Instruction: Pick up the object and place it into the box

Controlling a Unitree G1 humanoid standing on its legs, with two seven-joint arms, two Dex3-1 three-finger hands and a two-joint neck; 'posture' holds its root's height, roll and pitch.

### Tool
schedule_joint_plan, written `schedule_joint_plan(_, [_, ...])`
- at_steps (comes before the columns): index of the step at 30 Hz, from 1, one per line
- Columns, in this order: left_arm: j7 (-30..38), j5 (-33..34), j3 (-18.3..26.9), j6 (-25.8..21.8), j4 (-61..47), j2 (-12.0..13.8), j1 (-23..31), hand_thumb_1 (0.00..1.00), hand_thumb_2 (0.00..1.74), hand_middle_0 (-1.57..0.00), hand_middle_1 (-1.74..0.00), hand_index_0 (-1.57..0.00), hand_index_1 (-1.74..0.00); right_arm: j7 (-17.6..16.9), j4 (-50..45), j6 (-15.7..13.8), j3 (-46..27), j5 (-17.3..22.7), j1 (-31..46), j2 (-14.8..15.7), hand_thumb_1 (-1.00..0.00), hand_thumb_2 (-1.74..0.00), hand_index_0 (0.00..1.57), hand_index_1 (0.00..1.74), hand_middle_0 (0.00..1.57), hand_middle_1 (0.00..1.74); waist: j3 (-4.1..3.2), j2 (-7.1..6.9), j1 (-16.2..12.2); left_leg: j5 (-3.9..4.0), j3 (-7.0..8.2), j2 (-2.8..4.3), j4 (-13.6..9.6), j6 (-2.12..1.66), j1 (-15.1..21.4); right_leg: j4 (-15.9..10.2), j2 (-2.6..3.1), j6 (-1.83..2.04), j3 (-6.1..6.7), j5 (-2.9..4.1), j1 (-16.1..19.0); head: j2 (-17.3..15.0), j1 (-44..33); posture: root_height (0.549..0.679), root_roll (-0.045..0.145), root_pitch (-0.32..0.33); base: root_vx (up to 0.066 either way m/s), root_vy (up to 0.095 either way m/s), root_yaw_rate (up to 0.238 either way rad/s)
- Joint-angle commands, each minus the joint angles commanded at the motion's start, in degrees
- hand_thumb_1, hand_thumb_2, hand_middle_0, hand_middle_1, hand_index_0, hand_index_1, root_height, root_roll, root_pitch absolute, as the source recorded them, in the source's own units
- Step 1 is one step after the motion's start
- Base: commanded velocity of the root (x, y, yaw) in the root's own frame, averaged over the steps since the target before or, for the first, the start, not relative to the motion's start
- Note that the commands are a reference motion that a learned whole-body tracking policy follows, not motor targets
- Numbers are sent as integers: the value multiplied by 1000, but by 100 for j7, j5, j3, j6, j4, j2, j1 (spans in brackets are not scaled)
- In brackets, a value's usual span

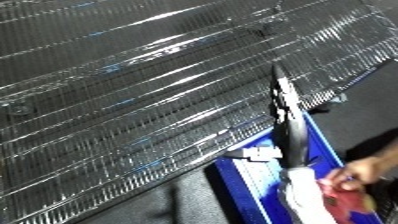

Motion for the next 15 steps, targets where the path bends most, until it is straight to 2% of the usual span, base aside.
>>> schedule_joint_plan(7, [55, 47, 30, 52, -6, -28, -67, 1000, 1740, -1570, -1740, -1570, -1740, 163, 37, 185, 578, -233, -296, 87, 0, 0, 0, 0, 0, 0, 14, -54, 229, 0, -133, -25, 64, 12, -78, 129, -27, 2, -86, -85, 8, 75, -633, 639, 69, -63, -3, -21, 159])
schedule_joint_plan(15, [92, 32, 82, 107, -25, -64, -104, 1000, 1740, -1570, -1740, -1570, -1740, 193, 41, 234, 809, -276, -482, 220, 0, 0, 0, 0, 0, 0, 51, -115, 368, -19, -217, -38, 120, 25, -129, 215, -49, 8, -132, -135, -10, 209, -932, 637, 67, -64, 6, -4, 70])
